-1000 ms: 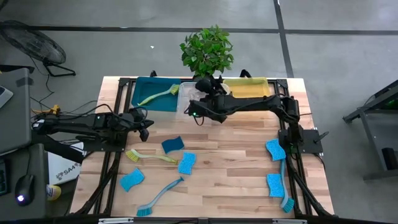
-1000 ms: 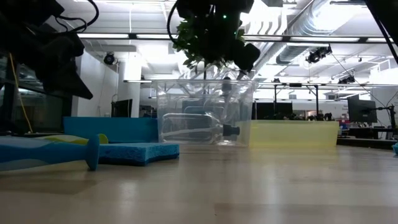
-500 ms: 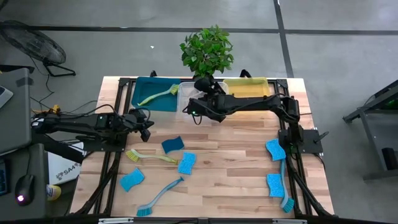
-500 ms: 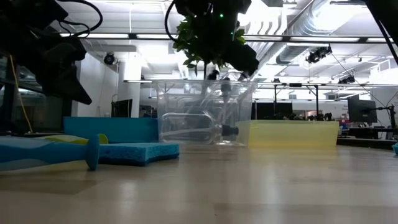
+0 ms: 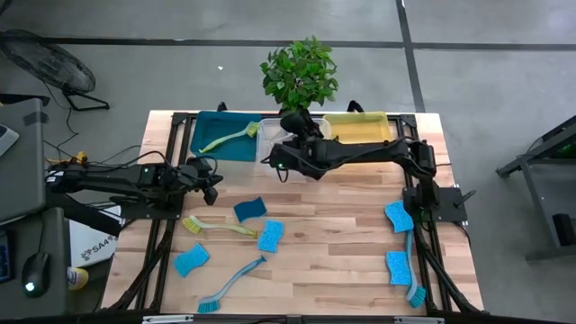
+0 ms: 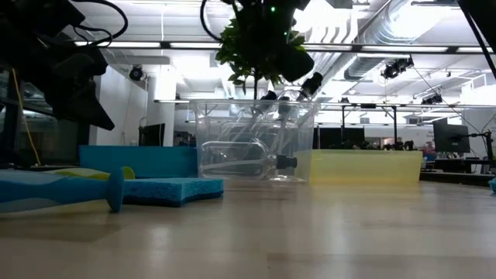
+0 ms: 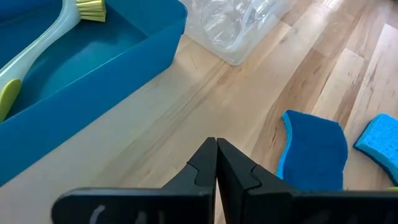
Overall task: Pick & Place Kitchen Sink Supplies
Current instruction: Put the light blue sponge into the yellow bin
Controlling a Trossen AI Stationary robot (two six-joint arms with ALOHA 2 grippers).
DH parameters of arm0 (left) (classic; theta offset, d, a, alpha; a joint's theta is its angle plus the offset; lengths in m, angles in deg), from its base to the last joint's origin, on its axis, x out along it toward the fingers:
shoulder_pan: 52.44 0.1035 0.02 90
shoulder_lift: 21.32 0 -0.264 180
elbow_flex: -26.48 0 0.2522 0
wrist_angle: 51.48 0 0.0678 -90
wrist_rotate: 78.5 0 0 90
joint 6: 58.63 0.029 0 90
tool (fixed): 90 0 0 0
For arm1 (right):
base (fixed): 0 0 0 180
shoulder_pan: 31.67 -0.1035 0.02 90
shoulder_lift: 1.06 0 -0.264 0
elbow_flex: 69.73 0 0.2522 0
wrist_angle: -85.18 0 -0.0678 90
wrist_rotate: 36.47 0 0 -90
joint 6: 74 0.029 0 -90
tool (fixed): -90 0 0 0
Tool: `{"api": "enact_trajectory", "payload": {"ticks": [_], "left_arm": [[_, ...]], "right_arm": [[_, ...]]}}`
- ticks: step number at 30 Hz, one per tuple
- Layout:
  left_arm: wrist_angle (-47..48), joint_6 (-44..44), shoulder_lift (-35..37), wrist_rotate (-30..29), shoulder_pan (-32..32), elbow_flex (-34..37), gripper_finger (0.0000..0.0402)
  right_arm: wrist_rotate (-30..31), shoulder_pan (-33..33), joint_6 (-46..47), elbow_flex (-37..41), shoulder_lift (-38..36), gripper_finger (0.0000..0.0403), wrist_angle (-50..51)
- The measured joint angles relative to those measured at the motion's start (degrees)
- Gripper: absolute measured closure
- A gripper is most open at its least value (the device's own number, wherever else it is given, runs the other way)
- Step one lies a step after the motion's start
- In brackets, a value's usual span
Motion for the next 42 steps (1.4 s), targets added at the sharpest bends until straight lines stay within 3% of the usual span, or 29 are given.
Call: {"api": "enact_trajectory", "payload": {"ticks": [25,38,42], "left_arm": [[-0.04,0.02,0.01,0.04,0.0,0.0,0.0401],[0.16,0.04,0.04,0.22,0.0,0.0,0.0401],[0.76,0.03,0.04,0.22,-0.01,0.0,0.0401]], "right_arm": [[1.7,-6.94,1.01,0.0,-12.23,0.0234,-11.23],[9.64,-13.97,13.09,0.0,-19.25,0.0235,-8.63],[10.94,-16.8,20.93,0.0,-22.41,0.0235,-5.74]]}}
